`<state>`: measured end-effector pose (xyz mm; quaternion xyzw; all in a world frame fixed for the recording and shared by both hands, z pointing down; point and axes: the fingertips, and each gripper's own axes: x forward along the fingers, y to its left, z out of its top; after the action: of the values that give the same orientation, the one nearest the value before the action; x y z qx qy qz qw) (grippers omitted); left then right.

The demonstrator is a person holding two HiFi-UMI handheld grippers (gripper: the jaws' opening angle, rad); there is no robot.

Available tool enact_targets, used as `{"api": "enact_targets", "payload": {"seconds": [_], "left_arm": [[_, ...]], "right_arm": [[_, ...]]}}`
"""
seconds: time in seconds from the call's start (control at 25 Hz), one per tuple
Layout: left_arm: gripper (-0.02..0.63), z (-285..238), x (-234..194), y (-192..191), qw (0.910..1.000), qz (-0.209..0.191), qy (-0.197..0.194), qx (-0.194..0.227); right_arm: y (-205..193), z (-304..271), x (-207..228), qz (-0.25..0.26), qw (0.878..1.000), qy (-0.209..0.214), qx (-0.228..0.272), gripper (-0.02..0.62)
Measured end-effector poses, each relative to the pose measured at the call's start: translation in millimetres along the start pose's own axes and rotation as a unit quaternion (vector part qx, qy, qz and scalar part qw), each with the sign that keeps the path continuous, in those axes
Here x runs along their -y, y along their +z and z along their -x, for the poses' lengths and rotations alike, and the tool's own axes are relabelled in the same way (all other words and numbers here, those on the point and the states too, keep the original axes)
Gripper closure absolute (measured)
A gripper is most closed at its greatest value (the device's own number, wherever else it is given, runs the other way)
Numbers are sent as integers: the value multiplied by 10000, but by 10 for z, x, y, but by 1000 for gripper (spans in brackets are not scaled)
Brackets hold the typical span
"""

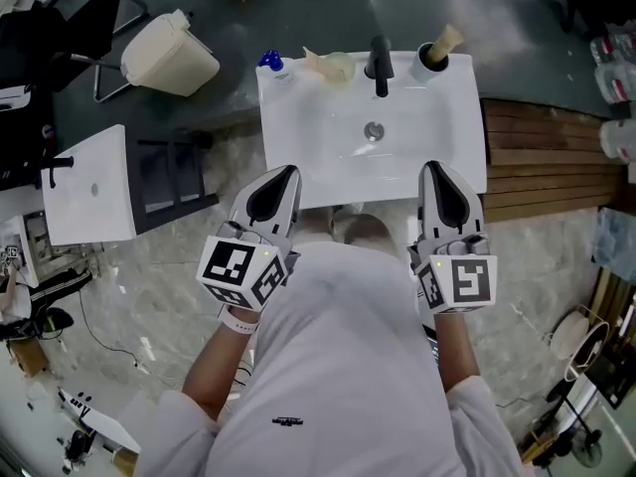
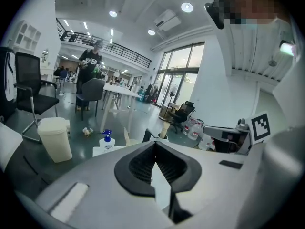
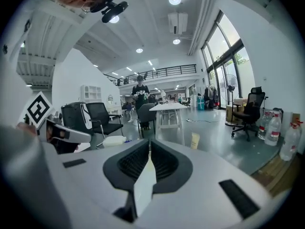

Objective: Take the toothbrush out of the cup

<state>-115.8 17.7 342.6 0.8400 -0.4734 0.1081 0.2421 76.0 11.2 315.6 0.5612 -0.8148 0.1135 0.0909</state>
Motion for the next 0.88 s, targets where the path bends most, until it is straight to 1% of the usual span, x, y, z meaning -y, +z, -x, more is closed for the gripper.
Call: {"api": "enact_targets", "payload": {"seconds": [0.16, 0.36, 0.56, 0.88], "left_arm": [[601, -62, -56, 158, 9999, 24, -98, 94], [601, -113, -98, 219, 9997, 14, -229, 96], [601, -178, -143, 247, 9997, 31, -216, 114], [601, -348, -226, 335, 9997, 135, -153, 117]], "right_arm": [[176, -66, -17, -21, 9999, -123, 89, 581], [231, -140, -74, -122, 9996, -206, 158, 581], [284, -177, -109, -58, 9995, -187, 246, 581], [328, -299, -134, -71, 9996, -155, 243, 581]]}}
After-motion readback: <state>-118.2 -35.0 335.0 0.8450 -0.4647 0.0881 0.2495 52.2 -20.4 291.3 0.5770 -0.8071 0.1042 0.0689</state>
